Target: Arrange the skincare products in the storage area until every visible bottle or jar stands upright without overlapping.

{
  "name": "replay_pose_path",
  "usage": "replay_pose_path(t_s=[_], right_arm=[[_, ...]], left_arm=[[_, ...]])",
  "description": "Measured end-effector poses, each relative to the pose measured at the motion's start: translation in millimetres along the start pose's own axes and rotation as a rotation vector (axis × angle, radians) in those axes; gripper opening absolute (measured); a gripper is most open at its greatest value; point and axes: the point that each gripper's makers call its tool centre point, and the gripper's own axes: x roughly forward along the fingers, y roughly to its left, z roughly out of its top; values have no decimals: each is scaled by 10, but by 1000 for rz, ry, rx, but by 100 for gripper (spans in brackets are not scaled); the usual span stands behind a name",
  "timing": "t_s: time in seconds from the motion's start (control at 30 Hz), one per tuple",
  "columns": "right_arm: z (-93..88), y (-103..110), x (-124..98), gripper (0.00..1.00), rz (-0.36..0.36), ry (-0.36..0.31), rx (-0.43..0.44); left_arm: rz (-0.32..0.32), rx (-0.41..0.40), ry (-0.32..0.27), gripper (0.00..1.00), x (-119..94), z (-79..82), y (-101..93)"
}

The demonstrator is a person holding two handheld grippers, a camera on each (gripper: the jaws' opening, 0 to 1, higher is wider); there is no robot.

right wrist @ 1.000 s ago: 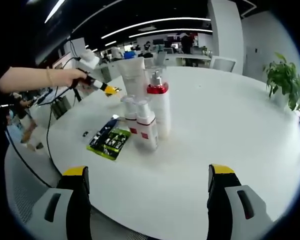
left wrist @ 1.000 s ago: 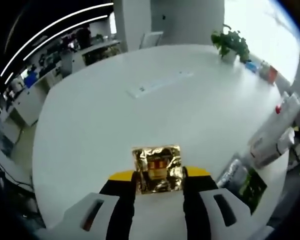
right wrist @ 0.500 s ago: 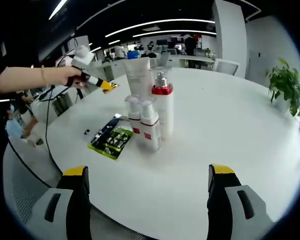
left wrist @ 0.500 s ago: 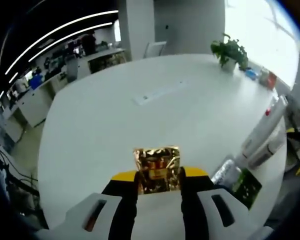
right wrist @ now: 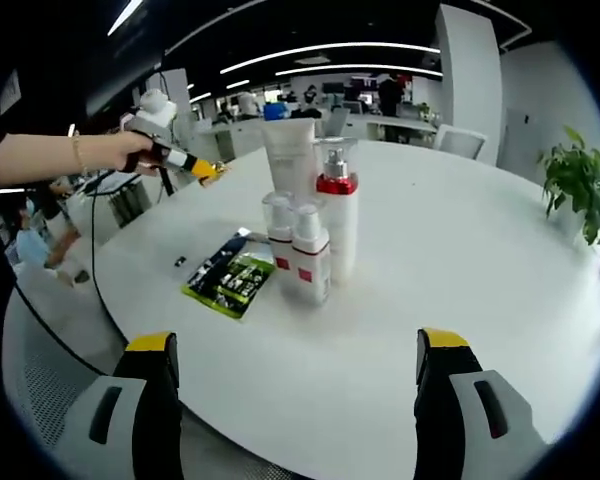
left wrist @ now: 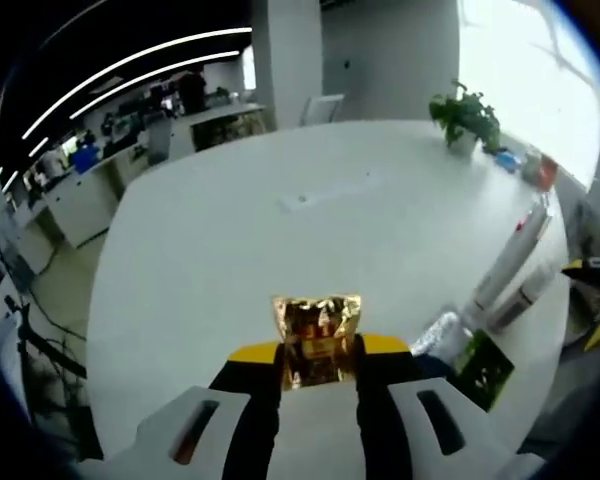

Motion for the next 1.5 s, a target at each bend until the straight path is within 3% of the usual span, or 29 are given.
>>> replay_pose_path(t_s=[0.23, 0.3, 0.5, 0.63, 0.73, 0.93, 1.0, 1.07, 1.2, 1.3, 1.5], right_arm=[[49, 9, -21, 99, 8, -24, 2], [127, 0, -47, 99, 16, -61, 63], [364, 23, -251, 98, 26, -129, 70], [629, 202, -300, 84, 109, -194, 123], [826, 388, -248, 82, 167, -212, 69], [1090, 650, -138, 69, 253, -251, 105], [1227, 745, -131, 67, 295, -308, 109], [1346, 825, -145, 63, 336, -347, 144], [1473, 864, -124, 50, 368, -364, 175], [1575, 920, -117, 44, 427, -379, 278], [1688, 966, 50, 42, 468, -377, 469]], left_arm=[[-4, -3, -11, 34, -194, -46, -77], [-13, 1, -21, 34, -288, -10, -135], [-31, 44, -72, 34, -458, 65, -326], [-48, 73, -109, 34, -639, 148, -550], [-61, 100, -135, 34, -742, 202, -655], [-80, 121, -166, 34, -926, 272, -843], [-86, 121, -176, 34, -975, 265, -889], [-95, 126, -185, 34, -1018, 256, -949], [-113, 132, -207, 34, -1118, 271, -1114], [-123, 158, -223, 34, -1186, 307, -1232], [-123, 213, -262, 34, -1350, 390, -1412]])
